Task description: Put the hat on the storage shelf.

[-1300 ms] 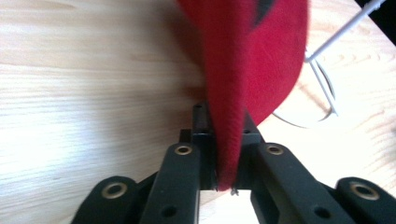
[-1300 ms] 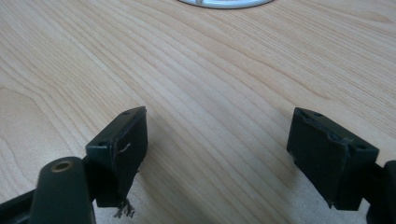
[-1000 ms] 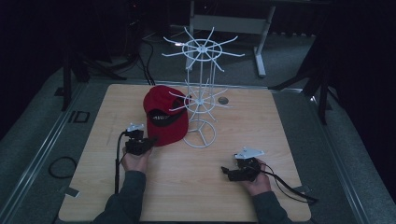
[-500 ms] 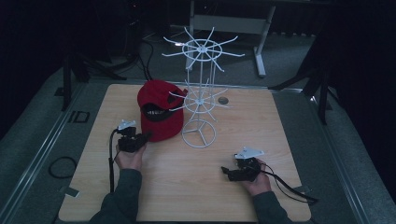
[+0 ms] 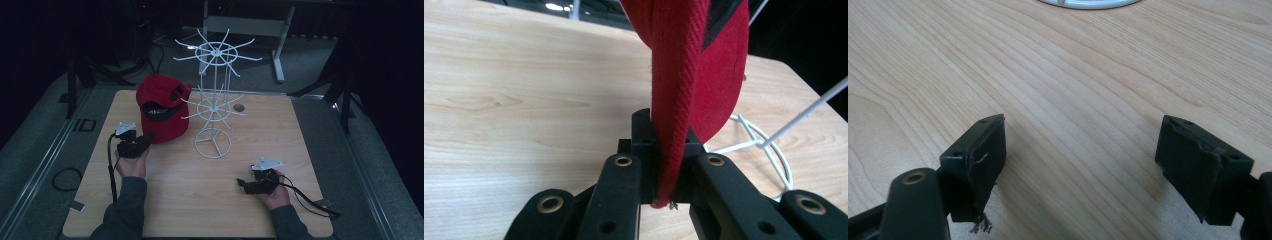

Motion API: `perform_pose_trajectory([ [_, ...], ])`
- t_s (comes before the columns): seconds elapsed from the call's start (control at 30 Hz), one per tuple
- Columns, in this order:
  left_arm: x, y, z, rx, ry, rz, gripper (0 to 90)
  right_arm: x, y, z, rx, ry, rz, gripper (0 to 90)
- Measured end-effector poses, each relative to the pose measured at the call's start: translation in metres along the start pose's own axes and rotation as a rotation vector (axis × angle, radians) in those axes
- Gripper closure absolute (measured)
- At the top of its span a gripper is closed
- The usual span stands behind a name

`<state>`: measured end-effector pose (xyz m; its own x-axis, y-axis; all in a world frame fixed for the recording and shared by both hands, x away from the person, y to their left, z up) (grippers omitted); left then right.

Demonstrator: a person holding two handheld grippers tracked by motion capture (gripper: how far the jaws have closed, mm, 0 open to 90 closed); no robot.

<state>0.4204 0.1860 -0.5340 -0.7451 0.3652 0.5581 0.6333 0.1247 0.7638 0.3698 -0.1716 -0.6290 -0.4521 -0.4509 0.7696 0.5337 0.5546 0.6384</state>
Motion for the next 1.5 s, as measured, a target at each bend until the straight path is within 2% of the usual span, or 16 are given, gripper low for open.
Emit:
perform_pose_trajectory([
  [0.5,0.020,0.024,0.007,0.010,0.030,-0.080,85.9,0.000,0.000,0.000,0.002,-0.001,-0.002,20.0],
  [0.8,0.030,0.035,0.009,0.003,0.054,-0.120,85.9,0.000,0.000,0.000,0.004,-0.001,-0.002,20.1],
  [1.5,0.052,0.063,0.003,-0.021,0.069,-0.197,85.8,0.000,0.000,0.000,0.003,0.000,0.001,20.0],
])
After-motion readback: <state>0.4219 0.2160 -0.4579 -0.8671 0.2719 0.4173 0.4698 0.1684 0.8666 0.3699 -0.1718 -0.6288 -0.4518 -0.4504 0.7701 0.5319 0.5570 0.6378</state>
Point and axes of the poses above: each handheld gripper's, and its own axes: x roughly backward along the jaws, y roughly out of its top, z roughly to its left, the point moved 9 cm from there along -x, roughly forward along the jaws, and after that the axes turned 7 degrees about z, right-handed, at the moved point
